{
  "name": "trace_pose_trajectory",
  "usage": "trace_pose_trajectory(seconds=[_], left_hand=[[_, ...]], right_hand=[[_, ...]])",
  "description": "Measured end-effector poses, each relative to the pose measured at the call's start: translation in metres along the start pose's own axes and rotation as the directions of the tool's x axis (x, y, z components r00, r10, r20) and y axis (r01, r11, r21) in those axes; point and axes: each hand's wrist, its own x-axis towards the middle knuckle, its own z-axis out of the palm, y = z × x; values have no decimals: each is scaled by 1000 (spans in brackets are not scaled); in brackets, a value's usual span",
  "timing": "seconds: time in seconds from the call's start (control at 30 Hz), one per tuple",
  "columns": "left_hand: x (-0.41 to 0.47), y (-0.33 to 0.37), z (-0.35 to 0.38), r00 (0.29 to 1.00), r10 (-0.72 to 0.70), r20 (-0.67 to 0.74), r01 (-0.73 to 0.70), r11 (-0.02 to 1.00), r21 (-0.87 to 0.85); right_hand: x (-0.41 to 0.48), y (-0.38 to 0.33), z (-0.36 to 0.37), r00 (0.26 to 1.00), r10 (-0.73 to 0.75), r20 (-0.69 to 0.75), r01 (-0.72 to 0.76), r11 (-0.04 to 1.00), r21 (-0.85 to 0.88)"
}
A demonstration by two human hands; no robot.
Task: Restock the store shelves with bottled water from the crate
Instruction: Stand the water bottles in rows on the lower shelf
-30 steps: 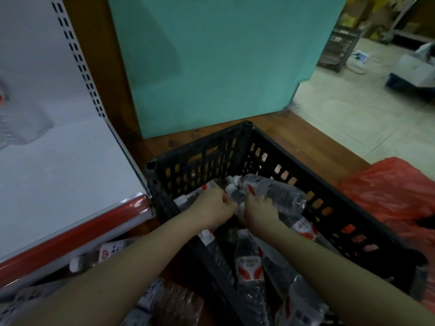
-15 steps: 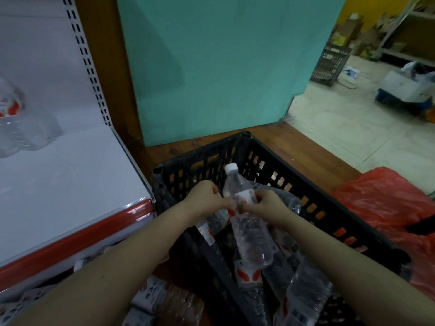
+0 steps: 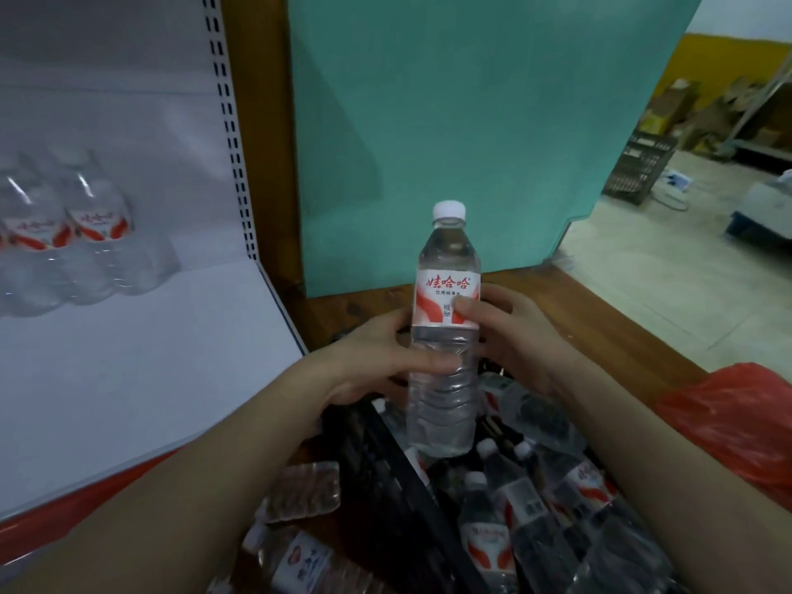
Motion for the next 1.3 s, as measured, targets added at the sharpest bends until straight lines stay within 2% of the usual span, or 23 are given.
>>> trace_pose_trajectory(seconds=[0.1,0.2,0.37,0.47,0.57,0.7,0.8,0.87,0.93,1.0,1.07,1.13,1.23,1.3], left_hand=[[-8,6,-25,996,47,-75,-44,998,42],[-19,12,-54,979,72,-190,-59,996,74],[-39,16,-112,917,119,-381,-98,992,75],[-49,1,-149,855,139,-500,-120,990,70],[-49,-30,-175,794,158,-587,-131,987,89],[-40,-77,-198,724,156,-671,-149,986,68],[-29,-104,-216,635,147,-758,-145,987,70],[-20,-116,-228,550,139,-823,-137,988,76],[-9,-124,-240,454,114,-884,-125,990,63],[1,-126,-251,397,95,-913,-128,991,48],[9,-125,-260,391,119,-913,-112,990,81],[12,-125,-267,415,162,-895,-75,987,144],[8,-128,-270,447,176,-877,-54,984,170],[6,-131,-272,449,193,-873,-40,980,196]], right_hand=[[17,-10,14,994,-11,109,27,988,-152],[40,-22,38,974,45,222,35,939,-341],[85,-45,100,945,17,328,123,907,-402],[115,-47,142,906,41,422,170,877,-450],[140,-31,178,876,34,482,208,874,-439],[180,7,218,878,16,478,271,806,-526],[207,34,244,876,38,481,277,777,-566],[222,41,256,900,15,436,240,817,-524],[238,36,264,921,-48,386,215,890,-403],[254,24,270,919,-48,392,189,925,-330],[263,18,279,888,15,459,220,863,-454],[269,24,284,886,38,462,250,799,-546],[272,33,280,926,-24,378,224,839,-495],[277,36,278,943,3,334,166,865,-474]])
